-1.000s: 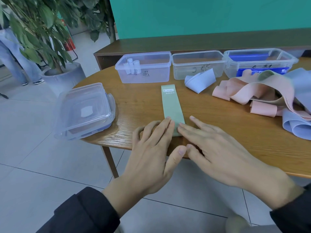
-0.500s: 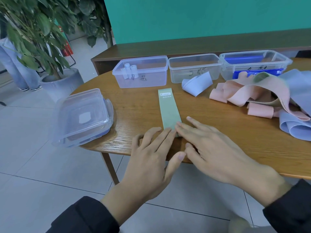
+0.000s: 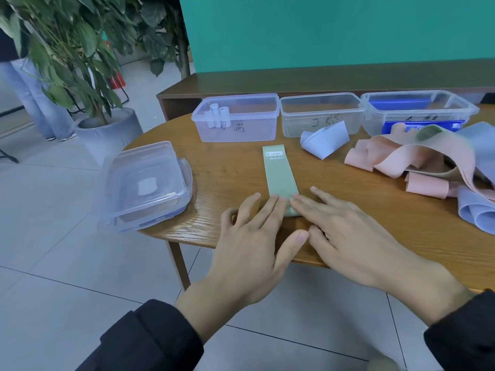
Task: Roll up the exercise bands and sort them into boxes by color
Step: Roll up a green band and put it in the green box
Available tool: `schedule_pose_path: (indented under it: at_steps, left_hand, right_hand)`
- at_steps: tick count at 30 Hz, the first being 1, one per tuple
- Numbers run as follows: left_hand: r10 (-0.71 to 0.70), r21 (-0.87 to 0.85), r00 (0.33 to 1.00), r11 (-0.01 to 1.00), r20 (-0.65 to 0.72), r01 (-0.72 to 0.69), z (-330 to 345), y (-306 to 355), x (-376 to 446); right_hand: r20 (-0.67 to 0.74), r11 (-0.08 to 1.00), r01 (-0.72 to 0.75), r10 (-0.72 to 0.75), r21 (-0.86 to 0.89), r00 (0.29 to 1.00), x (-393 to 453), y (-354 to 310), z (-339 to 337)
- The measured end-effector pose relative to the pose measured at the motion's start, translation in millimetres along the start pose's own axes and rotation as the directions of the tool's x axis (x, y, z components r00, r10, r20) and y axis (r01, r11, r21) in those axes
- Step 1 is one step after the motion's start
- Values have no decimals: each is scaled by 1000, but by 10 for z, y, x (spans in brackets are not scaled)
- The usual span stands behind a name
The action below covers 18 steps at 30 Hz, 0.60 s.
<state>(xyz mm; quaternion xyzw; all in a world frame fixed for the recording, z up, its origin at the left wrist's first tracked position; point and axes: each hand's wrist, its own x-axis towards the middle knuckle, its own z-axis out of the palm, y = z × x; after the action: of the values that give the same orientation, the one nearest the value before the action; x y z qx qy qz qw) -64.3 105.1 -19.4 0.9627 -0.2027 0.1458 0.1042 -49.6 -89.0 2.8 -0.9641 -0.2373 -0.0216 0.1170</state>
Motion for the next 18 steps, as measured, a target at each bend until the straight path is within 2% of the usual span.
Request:
schedule_pose_path:
  at_steps: [3, 5, 9, 15, 18]
  left_hand:
    - [51, -43, 992, 998, -113, -56, 48, -29, -19]
    - [62, -15, 988, 998, -138, -65, 80, -35, -14]
    - [45, 61, 996, 997, -78, -40, 56, -20, 24]
    - [26, 47, 999, 999, 20, -27, -34, -64, 67]
    - [28, 43, 998, 999, 56, -31, -59, -84, 95]
  right_hand:
    - [27, 1000, -5, 6, -7, 1000, 40, 16, -21]
    - [28, 1000, -9, 9, 0, 1000, 66, 22, -33]
    - [14, 999, -23, 23, 30, 1000, 100, 36, -17]
    - [-109, 992, -2, 15, 123, 994, 55, 79, 9]
    - [-101, 996, 9, 0, 92, 995, 57, 104, 28]
